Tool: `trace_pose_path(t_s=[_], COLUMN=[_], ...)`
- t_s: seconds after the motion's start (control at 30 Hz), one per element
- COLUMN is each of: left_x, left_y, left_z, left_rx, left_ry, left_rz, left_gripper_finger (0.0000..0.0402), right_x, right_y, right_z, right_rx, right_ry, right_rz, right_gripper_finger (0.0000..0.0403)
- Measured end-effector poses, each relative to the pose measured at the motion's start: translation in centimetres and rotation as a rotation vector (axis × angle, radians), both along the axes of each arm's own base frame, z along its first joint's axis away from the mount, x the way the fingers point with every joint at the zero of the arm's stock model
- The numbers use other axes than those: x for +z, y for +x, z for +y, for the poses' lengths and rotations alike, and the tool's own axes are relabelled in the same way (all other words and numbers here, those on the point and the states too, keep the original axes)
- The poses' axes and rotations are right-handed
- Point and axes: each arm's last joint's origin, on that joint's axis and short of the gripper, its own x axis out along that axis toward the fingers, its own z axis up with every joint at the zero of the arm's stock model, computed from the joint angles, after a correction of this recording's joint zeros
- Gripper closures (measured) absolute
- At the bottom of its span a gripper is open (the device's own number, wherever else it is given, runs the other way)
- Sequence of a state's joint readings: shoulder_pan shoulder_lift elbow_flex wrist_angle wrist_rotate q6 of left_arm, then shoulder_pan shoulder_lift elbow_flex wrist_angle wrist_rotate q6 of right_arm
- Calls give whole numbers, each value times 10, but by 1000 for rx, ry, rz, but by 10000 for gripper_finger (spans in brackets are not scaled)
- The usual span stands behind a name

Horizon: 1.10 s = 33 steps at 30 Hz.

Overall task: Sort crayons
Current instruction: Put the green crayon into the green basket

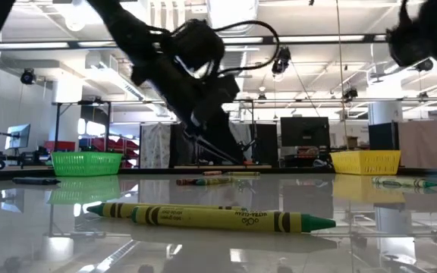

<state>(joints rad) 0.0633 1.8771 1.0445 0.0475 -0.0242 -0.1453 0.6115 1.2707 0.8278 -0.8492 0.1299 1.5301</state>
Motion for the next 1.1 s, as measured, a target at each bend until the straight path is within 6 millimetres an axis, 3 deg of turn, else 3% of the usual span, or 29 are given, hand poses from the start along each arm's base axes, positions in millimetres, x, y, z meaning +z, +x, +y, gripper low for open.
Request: trace_pose_path(t_s=[0.23,0.43,0.57,0.73,0.9,1.1], left_x=[4,11,15,21,23,21], left_y=[-16,-17,-18,-15,-14,-16], left_z=[-17,-43,-56,-67,-72,-71], left_rx=[15,11,-1,-30,-40,-25], left_ry=[-58,-41,-25,-27,-1,29], left_rz=[-27,-52,-64,-88,-93,-64], left_gripper_finger=[268,268,268,268,267,267], right_x=[-25,-20,-16,-30,-38,-10], right_y=[-5,8,20,27,30,27], right_z=[29,64,87,110,118,118], right_rx=[15,110,317,652,755,742], right_ry=[46,52,5,-102,-163,-195], right_rz=[198,192,167,274,477,469], right_gripper_finger=[177,177,177,177,177,177])
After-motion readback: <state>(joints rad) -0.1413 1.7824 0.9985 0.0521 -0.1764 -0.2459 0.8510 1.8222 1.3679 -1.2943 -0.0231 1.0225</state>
